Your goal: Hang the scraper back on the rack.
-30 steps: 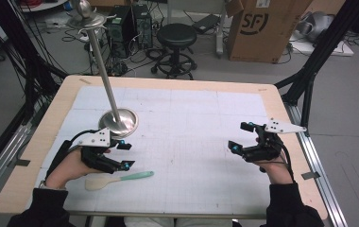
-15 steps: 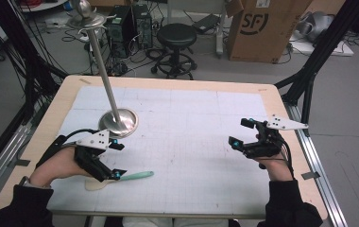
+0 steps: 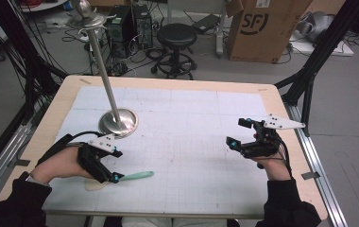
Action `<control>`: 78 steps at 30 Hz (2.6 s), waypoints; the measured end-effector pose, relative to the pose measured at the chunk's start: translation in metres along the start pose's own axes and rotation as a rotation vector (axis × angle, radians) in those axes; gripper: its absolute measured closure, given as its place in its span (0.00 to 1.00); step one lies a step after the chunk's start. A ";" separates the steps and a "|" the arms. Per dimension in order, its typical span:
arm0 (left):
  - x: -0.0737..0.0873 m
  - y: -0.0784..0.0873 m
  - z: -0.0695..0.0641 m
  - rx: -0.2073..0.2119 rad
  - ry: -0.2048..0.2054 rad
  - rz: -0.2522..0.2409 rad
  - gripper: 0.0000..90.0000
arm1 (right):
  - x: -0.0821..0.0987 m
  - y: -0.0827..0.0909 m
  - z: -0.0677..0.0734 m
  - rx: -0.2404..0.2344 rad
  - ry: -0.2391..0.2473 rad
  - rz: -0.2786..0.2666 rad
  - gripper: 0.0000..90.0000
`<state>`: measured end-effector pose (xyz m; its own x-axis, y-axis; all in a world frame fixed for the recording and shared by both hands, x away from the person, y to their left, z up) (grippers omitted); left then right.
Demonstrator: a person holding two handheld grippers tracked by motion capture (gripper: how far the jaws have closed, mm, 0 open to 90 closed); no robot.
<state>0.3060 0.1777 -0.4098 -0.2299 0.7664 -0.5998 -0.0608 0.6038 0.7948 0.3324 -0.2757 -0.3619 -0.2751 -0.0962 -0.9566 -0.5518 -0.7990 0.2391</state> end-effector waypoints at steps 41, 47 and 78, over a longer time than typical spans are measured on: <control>0.006 -0.029 -0.009 -0.010 -0.035 0.440 0.88 | 0.008 0.001 0.000 0.016 -0.005 0.040 0.02; 0.007 -0.028 -0.010 -0.022 -0.037 0.434 0.89 | 0.008 0.001 0.000 0.015 -0.007 0.040 0.02; 0.010 0.064 0.022 -0.253 0.171 -0.178 0.89 | 0.009 0.000 0.001 -0.024 -0.001 0.047 0.02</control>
<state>0.3212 0.2285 -0.3673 -0.3523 0.5934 -0.7237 -0.3484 0.6346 0.6899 0.3291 -0.2760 -0.3698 -0.3013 -0.1333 -0.9442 -0.5195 -0.8074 0.2798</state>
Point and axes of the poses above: each handheld gripper's, and its own axes: y roughly backward along the jaws, x roughly out of its underside, z roughly to its left, the point moved 3 cm from there along -y, roughly forward along the jaws, and after that the axes turned 2 degrees about x, right-handed, at the moved point
